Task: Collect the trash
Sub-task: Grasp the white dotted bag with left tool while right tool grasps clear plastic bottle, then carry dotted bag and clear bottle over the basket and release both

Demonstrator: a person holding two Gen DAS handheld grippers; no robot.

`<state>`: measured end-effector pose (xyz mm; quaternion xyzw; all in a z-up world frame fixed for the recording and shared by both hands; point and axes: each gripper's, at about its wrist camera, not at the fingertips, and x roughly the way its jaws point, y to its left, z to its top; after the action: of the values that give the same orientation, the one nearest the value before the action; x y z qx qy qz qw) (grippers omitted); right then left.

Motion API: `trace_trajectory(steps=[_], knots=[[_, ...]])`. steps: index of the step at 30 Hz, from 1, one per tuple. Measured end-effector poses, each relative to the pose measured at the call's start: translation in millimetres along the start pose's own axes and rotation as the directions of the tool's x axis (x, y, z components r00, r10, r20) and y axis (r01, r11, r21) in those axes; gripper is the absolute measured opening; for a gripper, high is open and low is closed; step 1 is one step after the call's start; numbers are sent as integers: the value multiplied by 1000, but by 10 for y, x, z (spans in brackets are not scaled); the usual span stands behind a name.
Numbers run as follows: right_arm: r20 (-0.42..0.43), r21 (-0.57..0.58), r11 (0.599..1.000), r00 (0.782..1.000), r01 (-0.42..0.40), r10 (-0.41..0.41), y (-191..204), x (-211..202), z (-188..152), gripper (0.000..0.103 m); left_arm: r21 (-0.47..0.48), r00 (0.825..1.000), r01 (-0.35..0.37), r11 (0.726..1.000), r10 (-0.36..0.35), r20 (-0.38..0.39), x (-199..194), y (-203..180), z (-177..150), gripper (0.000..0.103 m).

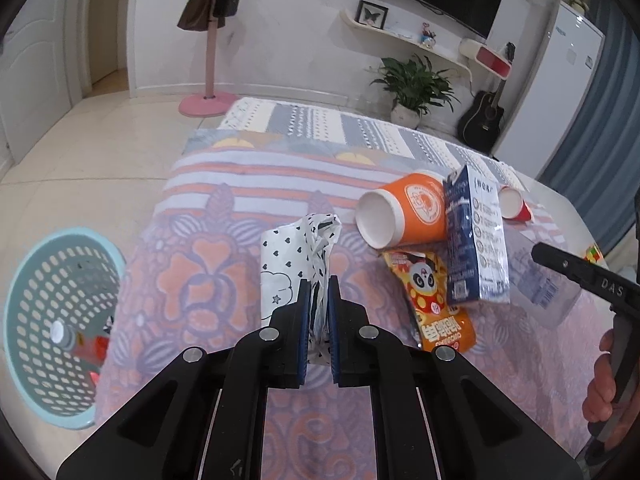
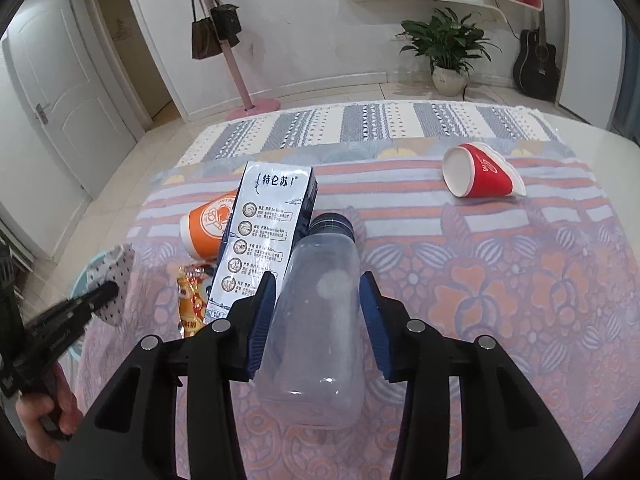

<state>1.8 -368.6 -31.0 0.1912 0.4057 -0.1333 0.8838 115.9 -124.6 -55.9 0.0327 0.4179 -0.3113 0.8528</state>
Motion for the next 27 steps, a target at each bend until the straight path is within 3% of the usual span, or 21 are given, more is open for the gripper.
trace_trajectory(steps=[5,10,14,15,18,27], knots=[[-95,-42,998,995,35,-39,49,152,-119,40,-3,1000,-3,1000,3,2,-25,28,-11,7],[-187,12,999,981,50,-47,1,391,-126,54,3,1000,-7,1000,7,3,-36,31,-11,7],[-225,43,998,974,45,-34,-43,556,-137,54,0,1000,-10,1000,10,6,-52,78,-22,7],[-231,51,998,973,37,-24,-55,578,-148,46,-2,1000,-11,1000,11,7,-57,94,-25,7],[-201,50,998,979,34,-24,-66,533,-153,44,-11,1000,-10,1000,10,18,-105,152,-23,7],[8,32,998,999,45,-45,-6,-24,97,43,-37,994,36,999,-32,101,-374,347,83,7]])
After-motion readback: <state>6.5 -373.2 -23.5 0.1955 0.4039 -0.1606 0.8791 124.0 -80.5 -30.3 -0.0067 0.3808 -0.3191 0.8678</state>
